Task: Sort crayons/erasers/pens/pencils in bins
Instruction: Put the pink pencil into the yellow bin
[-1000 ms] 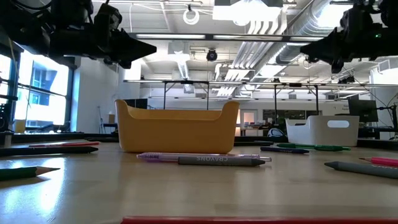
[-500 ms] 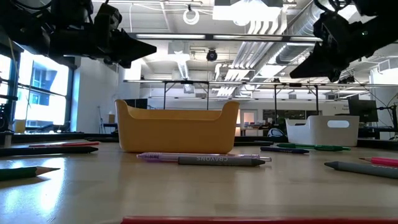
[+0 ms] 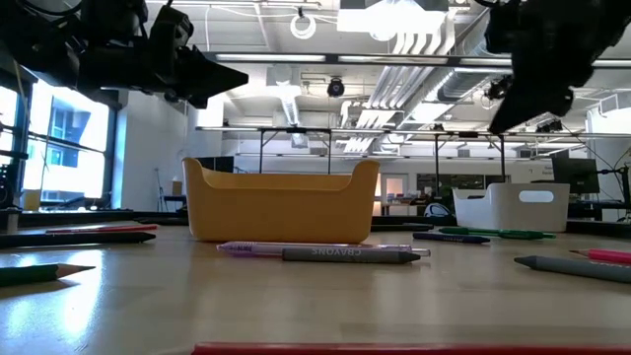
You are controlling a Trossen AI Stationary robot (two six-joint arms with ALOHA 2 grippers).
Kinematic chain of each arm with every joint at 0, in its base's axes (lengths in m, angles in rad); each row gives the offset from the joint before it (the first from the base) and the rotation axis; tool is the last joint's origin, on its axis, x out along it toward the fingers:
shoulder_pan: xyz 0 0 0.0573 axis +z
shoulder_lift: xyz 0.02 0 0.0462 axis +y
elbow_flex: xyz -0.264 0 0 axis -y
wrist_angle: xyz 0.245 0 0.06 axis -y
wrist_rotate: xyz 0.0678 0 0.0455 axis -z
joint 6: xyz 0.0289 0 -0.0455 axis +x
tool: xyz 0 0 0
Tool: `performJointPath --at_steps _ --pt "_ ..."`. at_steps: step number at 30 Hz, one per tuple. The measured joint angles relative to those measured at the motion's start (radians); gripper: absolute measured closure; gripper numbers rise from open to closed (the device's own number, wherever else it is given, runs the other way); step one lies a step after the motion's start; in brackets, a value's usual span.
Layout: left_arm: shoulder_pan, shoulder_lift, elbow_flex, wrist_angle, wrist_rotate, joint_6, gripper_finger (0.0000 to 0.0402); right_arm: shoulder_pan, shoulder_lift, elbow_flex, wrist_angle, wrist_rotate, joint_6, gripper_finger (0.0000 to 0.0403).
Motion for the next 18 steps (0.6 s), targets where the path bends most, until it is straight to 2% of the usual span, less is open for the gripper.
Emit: performJointPath --at_steps 7,11,14,18 --pt "0.0 0.0 0.0 -0.004 0.0 0.0 0.0399 0.119 0.194 0.11 -0.099 -0.06 0.206 0.0325" --pt "0.0 0.0 0.0 -0.005 0.0 -0.003 0.0399 0.16 0.307 0.173 -0.106 -0.14 0.335 0.0283" --pt "0.0 0.0 0.0 -0.005 0.0 -0.01 0.0399 0.189 0.377 0.218 -0.121 -0.178 0.446 0.0264" --pt "0.0 0.0 0.0 -0.005 0.0 -0.011 0.0399 0.227 0.447 0.268 -0.187 -0.207 0.565 0.0258"
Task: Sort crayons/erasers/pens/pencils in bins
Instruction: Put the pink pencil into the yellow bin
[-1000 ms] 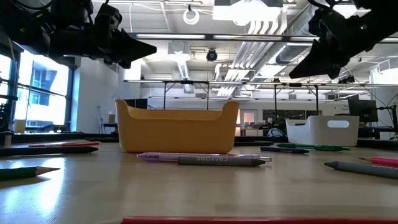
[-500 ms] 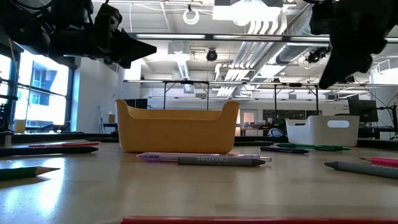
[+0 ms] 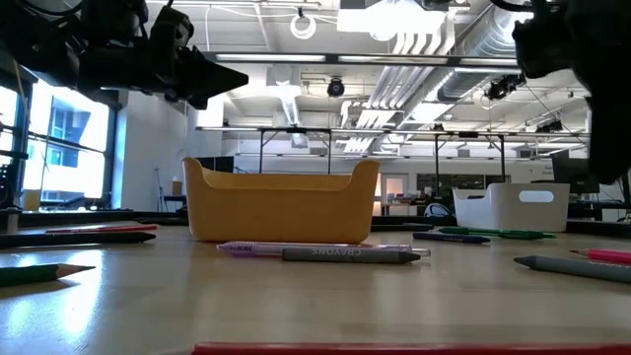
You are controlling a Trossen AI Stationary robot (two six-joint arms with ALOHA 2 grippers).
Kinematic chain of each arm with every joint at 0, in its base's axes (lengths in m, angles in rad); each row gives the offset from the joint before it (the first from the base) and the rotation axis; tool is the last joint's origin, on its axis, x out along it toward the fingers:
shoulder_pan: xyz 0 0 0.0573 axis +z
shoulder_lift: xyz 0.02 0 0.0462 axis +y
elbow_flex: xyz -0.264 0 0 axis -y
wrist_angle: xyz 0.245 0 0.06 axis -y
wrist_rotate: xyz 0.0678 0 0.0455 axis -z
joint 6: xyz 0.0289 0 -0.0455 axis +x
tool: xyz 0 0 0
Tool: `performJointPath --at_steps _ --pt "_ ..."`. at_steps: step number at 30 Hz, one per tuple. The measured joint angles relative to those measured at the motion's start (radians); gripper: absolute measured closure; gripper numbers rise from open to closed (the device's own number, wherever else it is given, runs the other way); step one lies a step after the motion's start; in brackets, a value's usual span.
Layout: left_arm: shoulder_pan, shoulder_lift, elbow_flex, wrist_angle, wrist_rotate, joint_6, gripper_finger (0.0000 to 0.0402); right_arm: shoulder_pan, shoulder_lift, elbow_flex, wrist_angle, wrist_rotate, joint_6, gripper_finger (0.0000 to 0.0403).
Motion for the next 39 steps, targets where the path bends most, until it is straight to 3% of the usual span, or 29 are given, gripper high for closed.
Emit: performJointPath --at_steps 9,17,31,39 --pt "0.0 0.0 0.0 0.001 0.0 0.026 0.0399 0.02 0.129 0.025 0.005 -0.088 0.1 0.0258" --pt "0.0 0.0 0.0 0.003 0.0 0.017 0.0399 0.02 0.191 0.025 0.025 -0.096 0.105 0.0264" --pt "0.0 0.0 0.0 0.003 0.0 -0.008 0.0399 0.02 0.2 -0.001 0.07 -0.106 0.105 0.0345" --pt "0.0 0.0 0.0 0.0 0.0 -0.008 0.0399 0.02 0.2 -0.002 0.062 -0.106 0.073 0.0366"
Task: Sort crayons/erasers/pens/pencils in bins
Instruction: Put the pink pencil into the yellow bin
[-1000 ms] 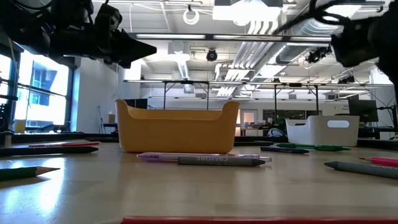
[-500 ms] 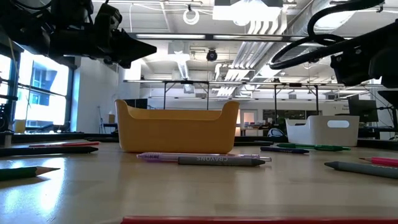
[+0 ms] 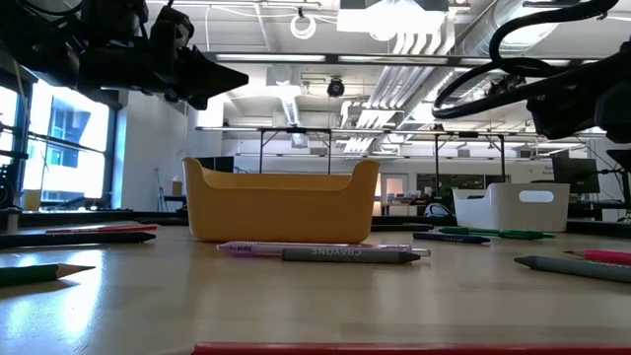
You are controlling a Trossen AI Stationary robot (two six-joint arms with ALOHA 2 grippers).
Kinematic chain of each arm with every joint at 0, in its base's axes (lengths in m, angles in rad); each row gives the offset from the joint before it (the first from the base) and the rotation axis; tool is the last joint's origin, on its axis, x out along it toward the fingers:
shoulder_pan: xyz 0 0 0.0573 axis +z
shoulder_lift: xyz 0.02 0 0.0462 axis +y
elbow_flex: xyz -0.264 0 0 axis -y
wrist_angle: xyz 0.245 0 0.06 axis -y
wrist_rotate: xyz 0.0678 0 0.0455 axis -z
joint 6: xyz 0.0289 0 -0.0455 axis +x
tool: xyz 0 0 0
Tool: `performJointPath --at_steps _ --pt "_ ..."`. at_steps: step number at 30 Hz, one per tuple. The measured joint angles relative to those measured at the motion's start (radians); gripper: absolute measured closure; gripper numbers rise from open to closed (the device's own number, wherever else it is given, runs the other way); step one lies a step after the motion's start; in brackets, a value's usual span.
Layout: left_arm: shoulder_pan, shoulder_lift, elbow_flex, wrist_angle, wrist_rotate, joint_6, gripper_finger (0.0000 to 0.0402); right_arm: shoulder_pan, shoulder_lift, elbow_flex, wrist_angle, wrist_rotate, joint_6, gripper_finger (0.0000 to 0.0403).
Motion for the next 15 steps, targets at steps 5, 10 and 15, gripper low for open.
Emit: performJointPath --at_steps 5,10,15 --pt "0.001 0.0 0.0 0.0 0.0 0.016 0.0399 -0.008 0.0 0.0 -0.001 -0.012 -0.024 0.0366" --pt "0.001 0.0 0.0 0.0 -0.019 0.016 0.0399 -0.017 0.0 -0.001 0.008 -0.015 -0.061 0.0367" --pt "0.001 0.0 0.0 0.001 -0.02 0.0 0.0399 -0.017 -0.005 0.0 0.007 -0.013 -0.102 0.0367"
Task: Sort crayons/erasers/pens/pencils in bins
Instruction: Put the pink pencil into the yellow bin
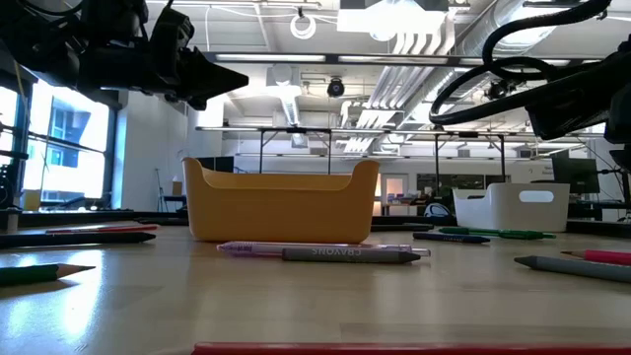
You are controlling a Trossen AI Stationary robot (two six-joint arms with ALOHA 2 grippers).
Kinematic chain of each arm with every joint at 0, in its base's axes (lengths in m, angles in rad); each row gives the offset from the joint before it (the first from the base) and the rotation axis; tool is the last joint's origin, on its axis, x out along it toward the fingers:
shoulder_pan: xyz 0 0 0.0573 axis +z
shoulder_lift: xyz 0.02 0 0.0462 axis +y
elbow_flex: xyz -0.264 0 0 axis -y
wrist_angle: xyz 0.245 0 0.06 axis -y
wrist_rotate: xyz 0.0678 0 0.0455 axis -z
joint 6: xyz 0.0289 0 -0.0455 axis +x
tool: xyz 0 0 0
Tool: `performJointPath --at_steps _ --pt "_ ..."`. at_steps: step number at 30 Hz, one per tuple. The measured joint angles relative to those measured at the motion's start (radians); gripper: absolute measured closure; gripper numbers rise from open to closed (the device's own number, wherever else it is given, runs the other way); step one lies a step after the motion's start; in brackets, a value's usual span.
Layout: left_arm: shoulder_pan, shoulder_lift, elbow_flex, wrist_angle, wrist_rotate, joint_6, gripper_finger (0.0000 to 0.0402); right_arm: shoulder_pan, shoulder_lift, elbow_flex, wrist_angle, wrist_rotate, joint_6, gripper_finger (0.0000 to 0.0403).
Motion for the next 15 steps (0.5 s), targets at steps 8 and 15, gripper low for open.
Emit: performJointPath --at_steps 8,15 --pt "0.0 0.0 0.0 0.0 -0.001 -0.003 0.0399 0.0 -0.077 0.003 0.022 0.023 -0.059 0.0367" --pt "-0.001 0.0 0.0 0.0 -0.024 -0.027 0.0399 0.007 -0.146 0.017 0.021 0.069 -0.078 0.0366"
